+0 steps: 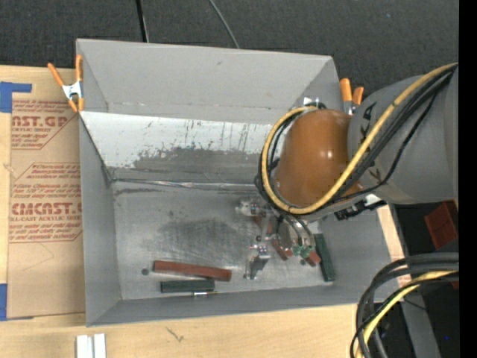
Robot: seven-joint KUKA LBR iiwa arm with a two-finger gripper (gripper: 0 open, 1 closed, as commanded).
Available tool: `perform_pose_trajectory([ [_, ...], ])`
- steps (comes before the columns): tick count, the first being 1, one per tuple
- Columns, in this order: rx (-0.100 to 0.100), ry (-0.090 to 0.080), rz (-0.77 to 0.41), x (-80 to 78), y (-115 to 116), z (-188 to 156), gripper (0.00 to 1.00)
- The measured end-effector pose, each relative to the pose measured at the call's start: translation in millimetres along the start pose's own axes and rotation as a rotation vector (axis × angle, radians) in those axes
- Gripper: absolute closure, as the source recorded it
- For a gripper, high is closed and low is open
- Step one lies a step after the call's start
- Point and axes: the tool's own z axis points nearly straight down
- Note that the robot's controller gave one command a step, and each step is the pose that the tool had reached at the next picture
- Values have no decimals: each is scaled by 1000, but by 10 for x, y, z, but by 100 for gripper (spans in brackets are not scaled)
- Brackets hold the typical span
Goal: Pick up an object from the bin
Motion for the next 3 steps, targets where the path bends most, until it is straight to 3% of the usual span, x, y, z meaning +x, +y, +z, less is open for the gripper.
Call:
perform_pose_trajectory([
  [1,0,0,0,0,0,0,0],
  [2,1,6,-60,116,84,804,100],
  [3,1,6,-60,116,83,805,100],
])
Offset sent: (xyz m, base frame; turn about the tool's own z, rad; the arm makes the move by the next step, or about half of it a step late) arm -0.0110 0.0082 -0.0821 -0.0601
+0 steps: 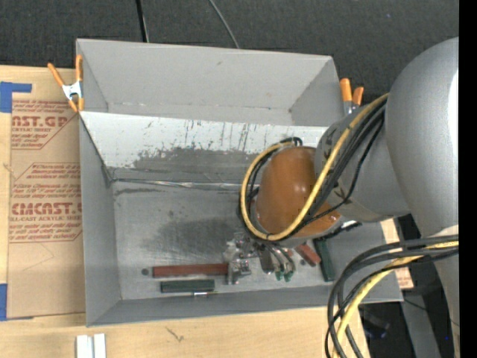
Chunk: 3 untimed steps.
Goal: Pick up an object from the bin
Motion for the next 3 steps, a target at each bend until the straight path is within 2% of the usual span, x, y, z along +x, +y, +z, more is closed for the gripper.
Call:
perform_pose_trajectory([
  [1,0,-17,22,-184,-78,-2048,100],
  [2,0,-9,22,-171,-78,-2001,100],
  [3,1,-4,-38,-336,101,-869,0],
])
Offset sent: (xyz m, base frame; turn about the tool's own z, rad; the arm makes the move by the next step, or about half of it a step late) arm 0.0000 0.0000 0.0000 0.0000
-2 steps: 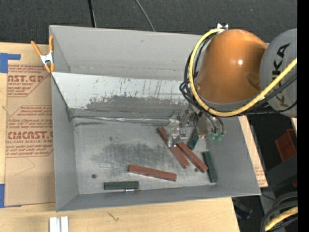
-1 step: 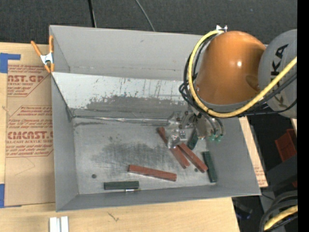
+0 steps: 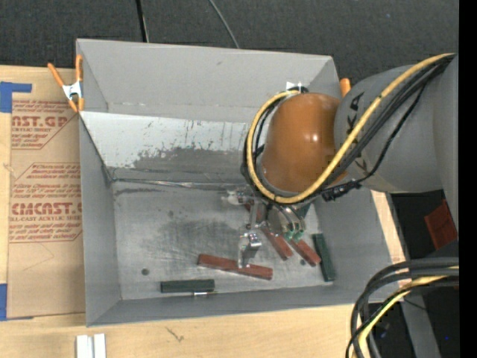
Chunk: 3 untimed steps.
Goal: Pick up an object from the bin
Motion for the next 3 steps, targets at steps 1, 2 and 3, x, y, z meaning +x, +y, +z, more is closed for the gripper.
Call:
perform_pose_trajectory([
  [1,0,-3,0,-8,-1,-10,0],
  [2,0,8,-308,277,-61,871,100],
  [3,0,8,-308,275,-61,871,100],
])
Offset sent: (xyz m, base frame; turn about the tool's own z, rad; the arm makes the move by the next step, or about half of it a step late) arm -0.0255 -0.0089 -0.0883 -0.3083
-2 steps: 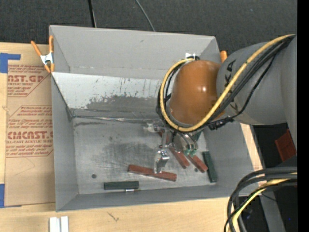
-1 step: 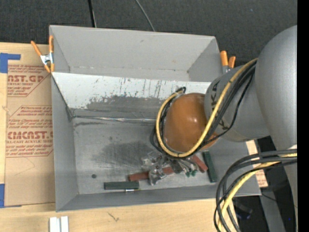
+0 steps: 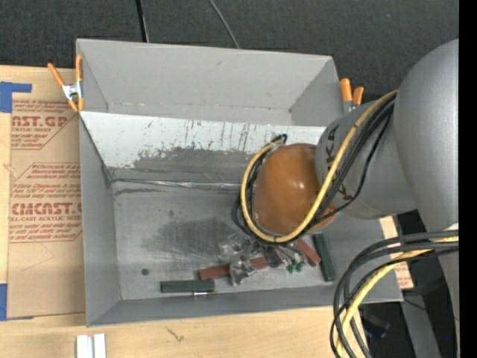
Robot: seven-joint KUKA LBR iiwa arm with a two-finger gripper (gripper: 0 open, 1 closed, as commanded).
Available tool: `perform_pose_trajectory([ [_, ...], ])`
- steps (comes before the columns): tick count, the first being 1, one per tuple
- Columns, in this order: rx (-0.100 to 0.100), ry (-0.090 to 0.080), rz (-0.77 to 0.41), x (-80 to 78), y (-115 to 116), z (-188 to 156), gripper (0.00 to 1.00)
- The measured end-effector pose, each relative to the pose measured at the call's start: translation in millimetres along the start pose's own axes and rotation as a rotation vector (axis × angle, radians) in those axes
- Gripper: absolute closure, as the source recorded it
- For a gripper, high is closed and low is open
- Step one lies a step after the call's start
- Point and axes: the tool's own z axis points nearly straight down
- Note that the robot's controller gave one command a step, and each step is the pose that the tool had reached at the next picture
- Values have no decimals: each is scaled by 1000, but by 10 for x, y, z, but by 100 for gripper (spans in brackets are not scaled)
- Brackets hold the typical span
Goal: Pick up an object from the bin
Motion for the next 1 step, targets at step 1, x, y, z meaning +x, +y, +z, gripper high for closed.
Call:
perform_pose_trajectory([
  [1,2,-12,12,-74,-30,-1417,100],
])
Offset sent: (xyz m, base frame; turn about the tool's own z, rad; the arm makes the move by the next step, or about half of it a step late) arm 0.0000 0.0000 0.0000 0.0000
